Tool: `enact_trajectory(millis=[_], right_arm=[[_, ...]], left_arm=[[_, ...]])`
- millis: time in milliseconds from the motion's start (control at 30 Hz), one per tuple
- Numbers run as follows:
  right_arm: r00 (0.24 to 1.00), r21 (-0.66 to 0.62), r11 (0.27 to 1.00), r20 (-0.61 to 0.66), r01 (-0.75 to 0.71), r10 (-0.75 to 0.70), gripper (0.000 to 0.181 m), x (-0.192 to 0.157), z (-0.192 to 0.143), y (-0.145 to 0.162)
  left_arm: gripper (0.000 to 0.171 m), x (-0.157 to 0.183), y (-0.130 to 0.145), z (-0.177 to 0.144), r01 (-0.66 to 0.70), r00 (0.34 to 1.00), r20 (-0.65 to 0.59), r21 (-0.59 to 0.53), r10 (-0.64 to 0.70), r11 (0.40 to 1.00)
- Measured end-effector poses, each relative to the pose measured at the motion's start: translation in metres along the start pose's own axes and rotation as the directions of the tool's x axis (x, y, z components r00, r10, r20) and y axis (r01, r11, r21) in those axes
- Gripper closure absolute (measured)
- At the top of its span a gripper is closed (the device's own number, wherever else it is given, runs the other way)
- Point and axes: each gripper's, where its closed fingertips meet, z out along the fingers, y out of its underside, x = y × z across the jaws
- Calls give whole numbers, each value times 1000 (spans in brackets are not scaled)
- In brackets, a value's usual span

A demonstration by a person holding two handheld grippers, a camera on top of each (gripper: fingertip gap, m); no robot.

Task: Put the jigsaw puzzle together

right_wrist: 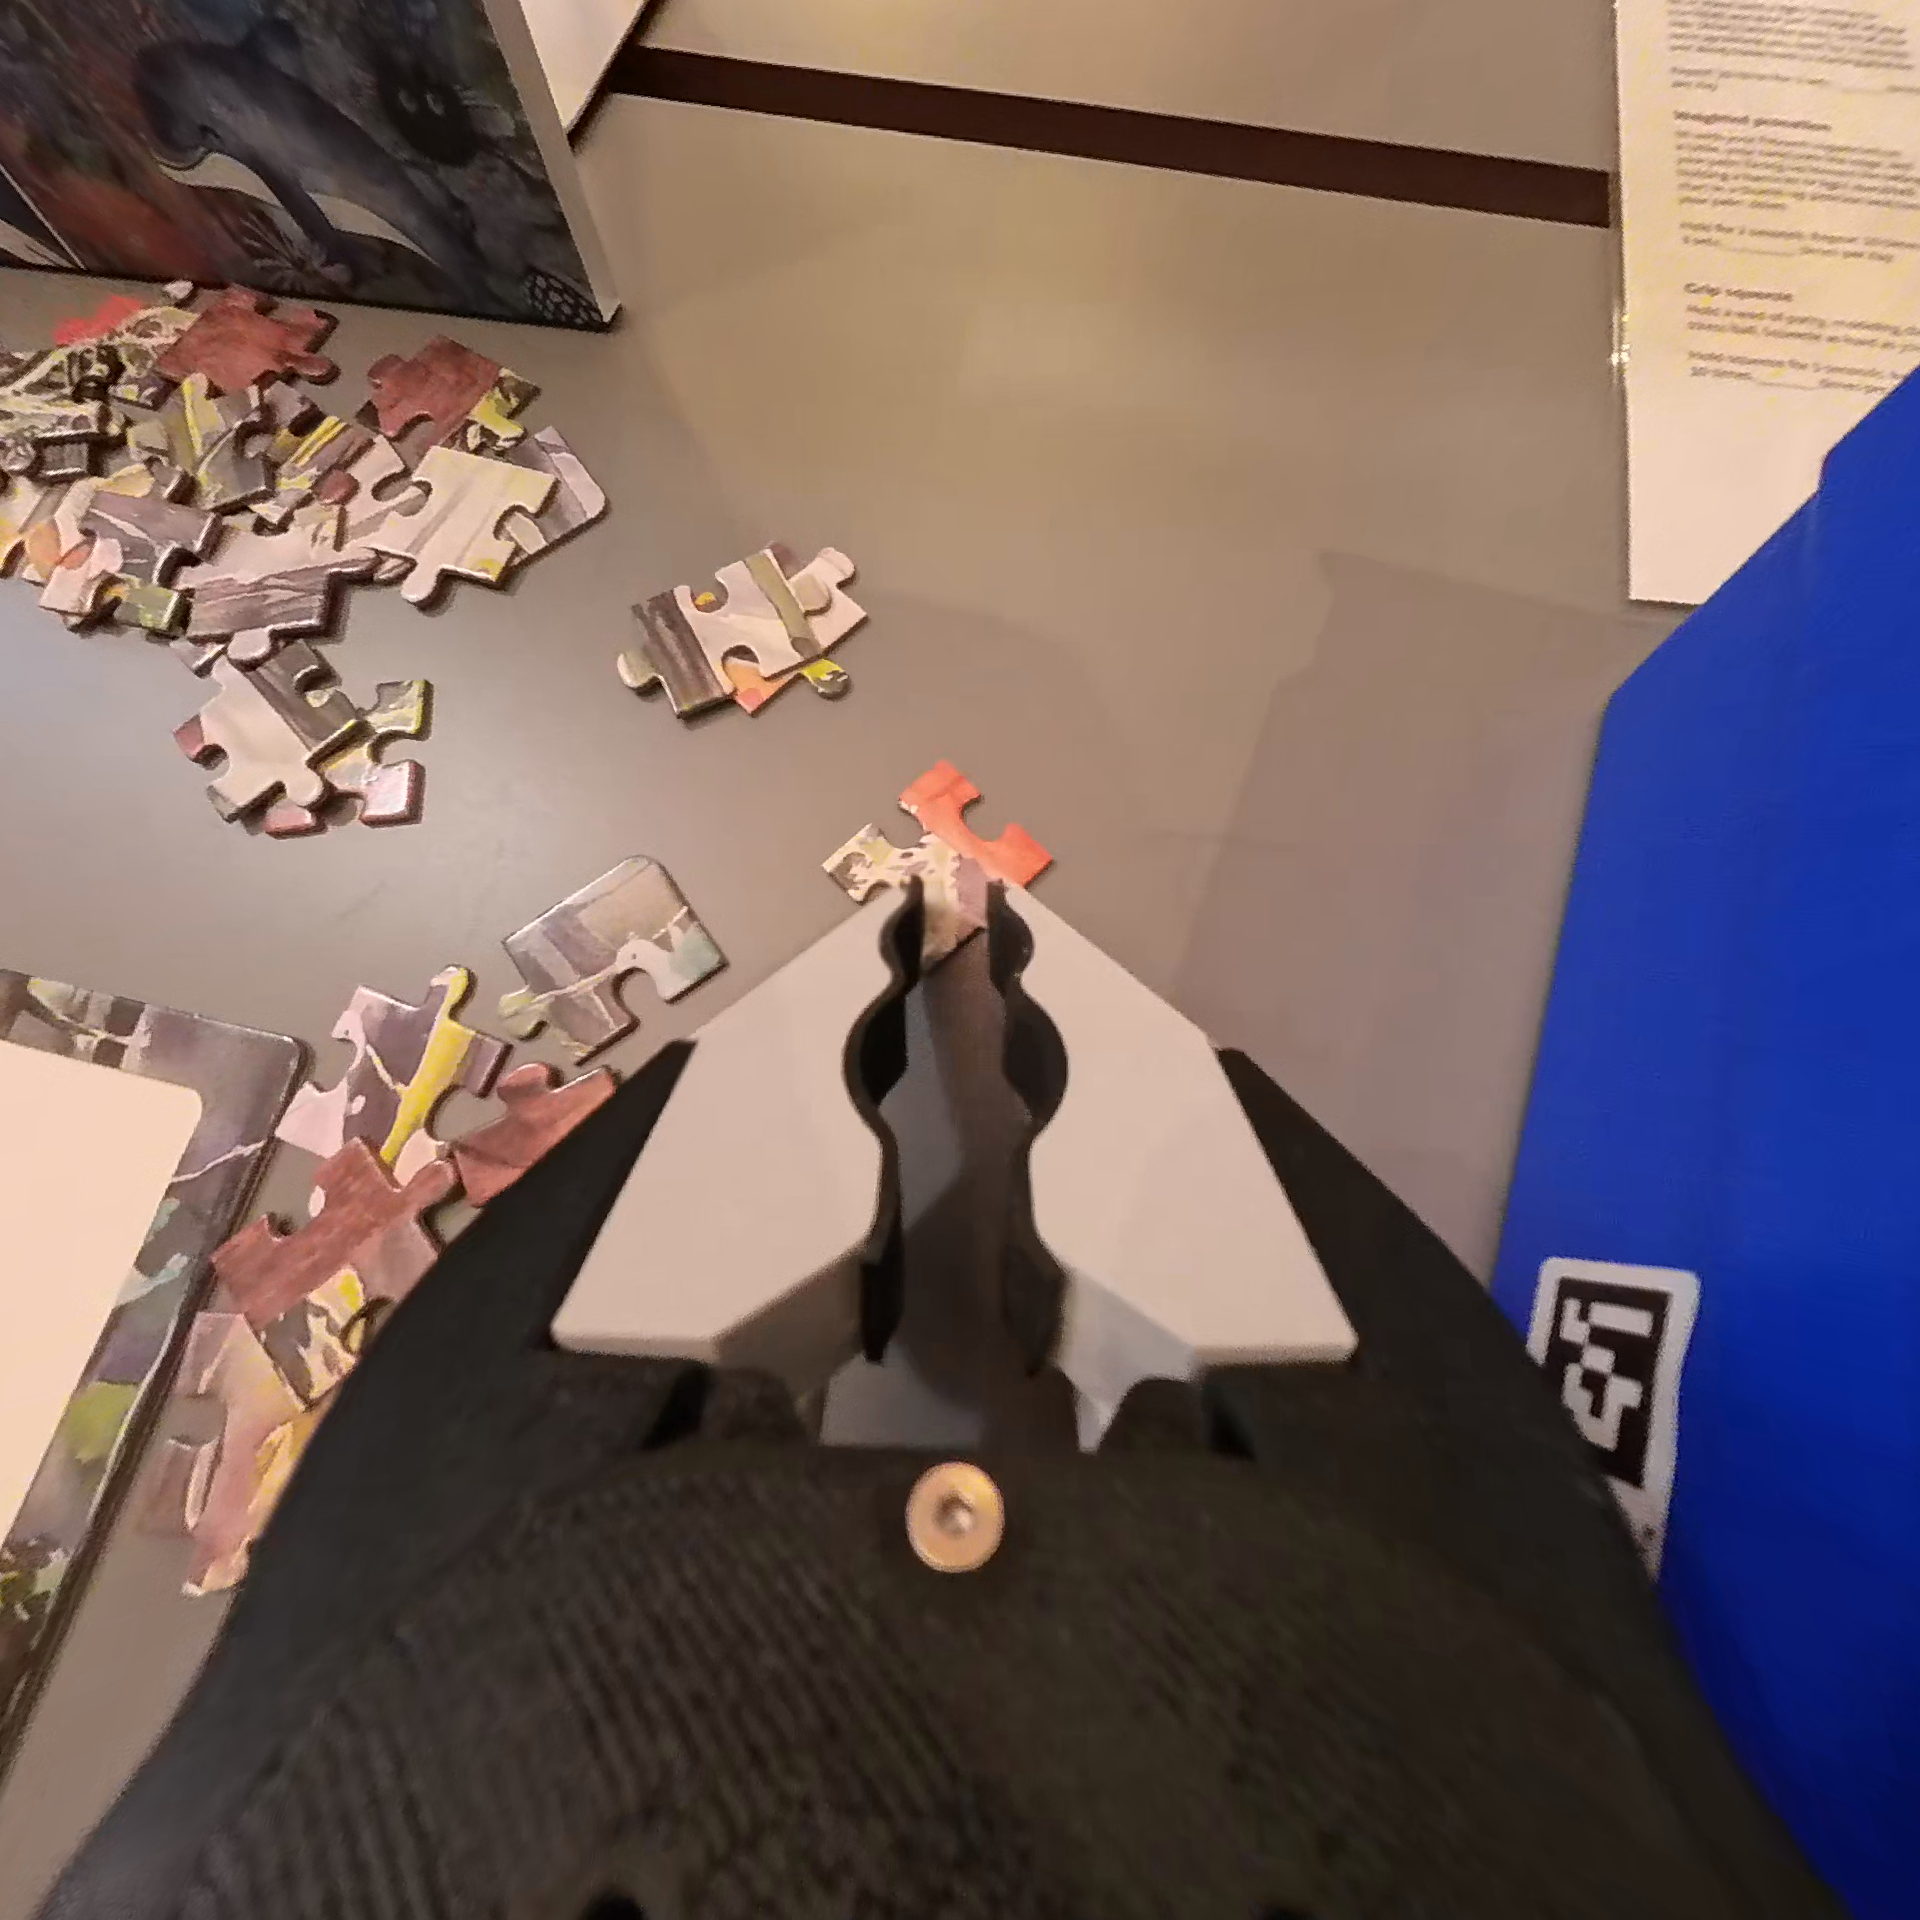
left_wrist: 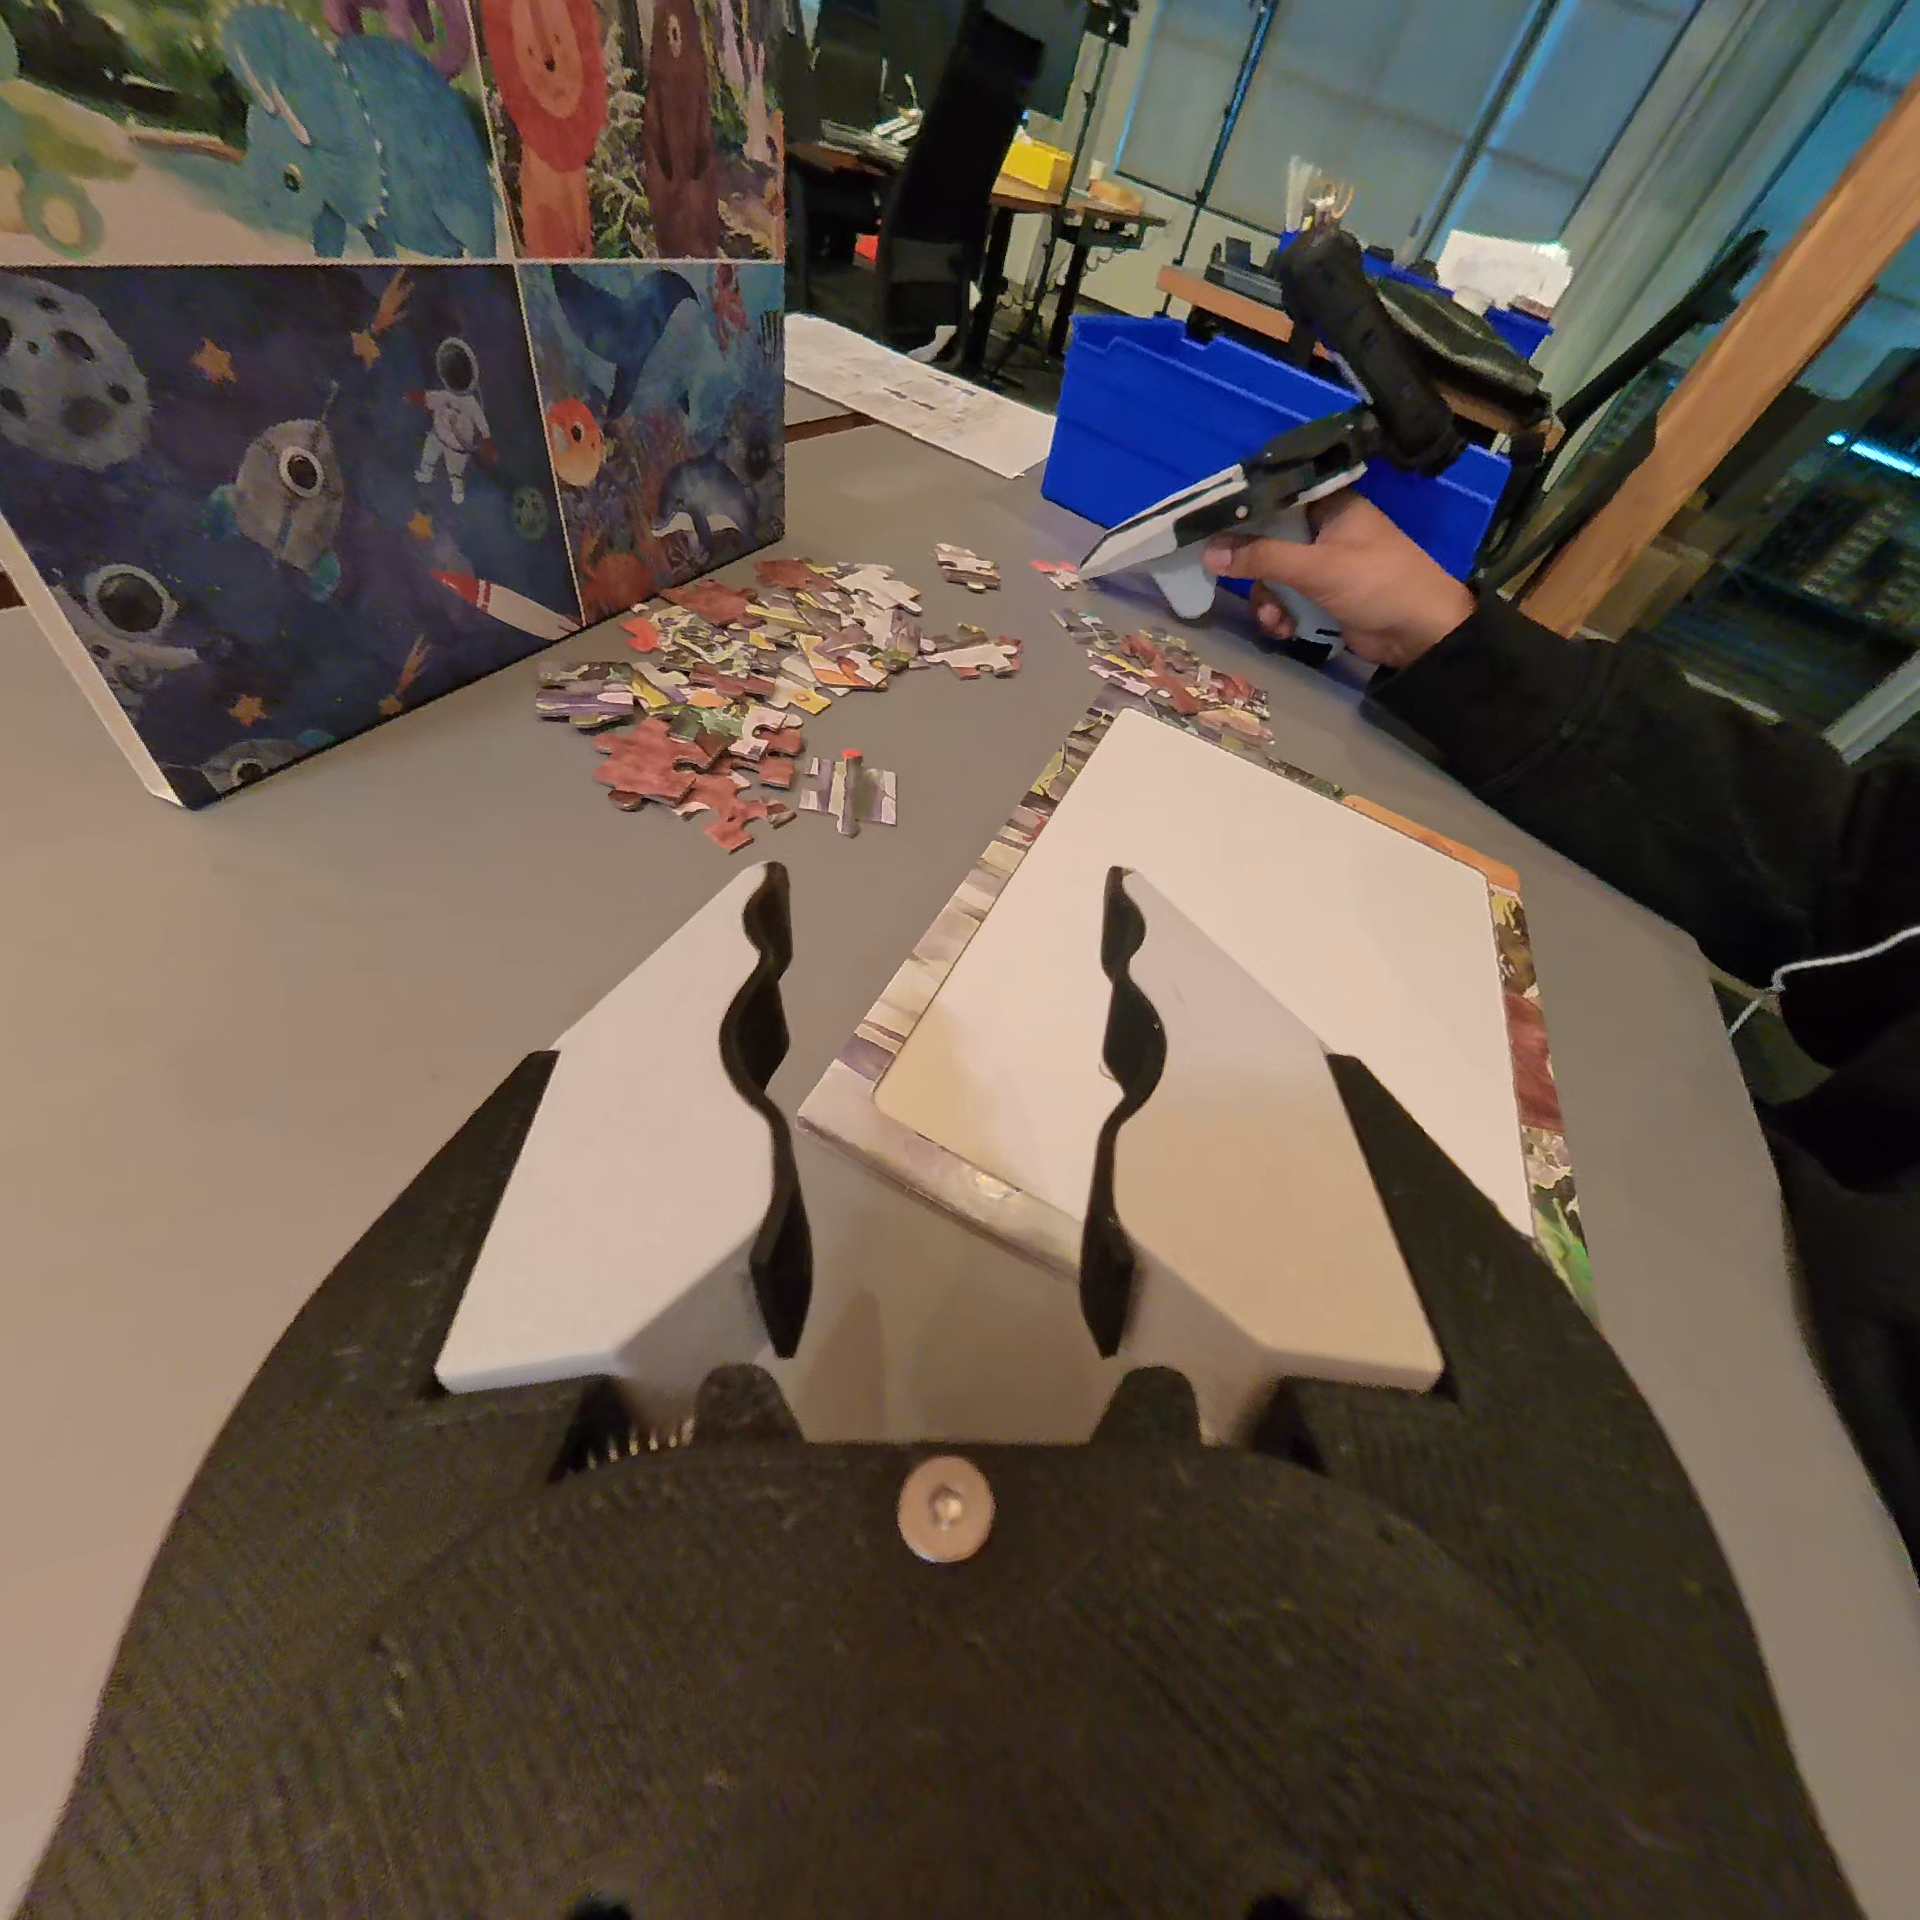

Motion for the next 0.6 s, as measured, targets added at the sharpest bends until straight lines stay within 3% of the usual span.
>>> enact_trajectory(millis=[200,600], right_arm=[[1000,13,1000,-10,-1,1,156,0,-5,-2],[998,-13,999,-64,29,-30,151,8,-4,4]], left_arm=[[112,2,-1,0,17,1000,-16,5,-17,1000],[112,8,3,4,2,1000,-31,-19,-3,1000]])
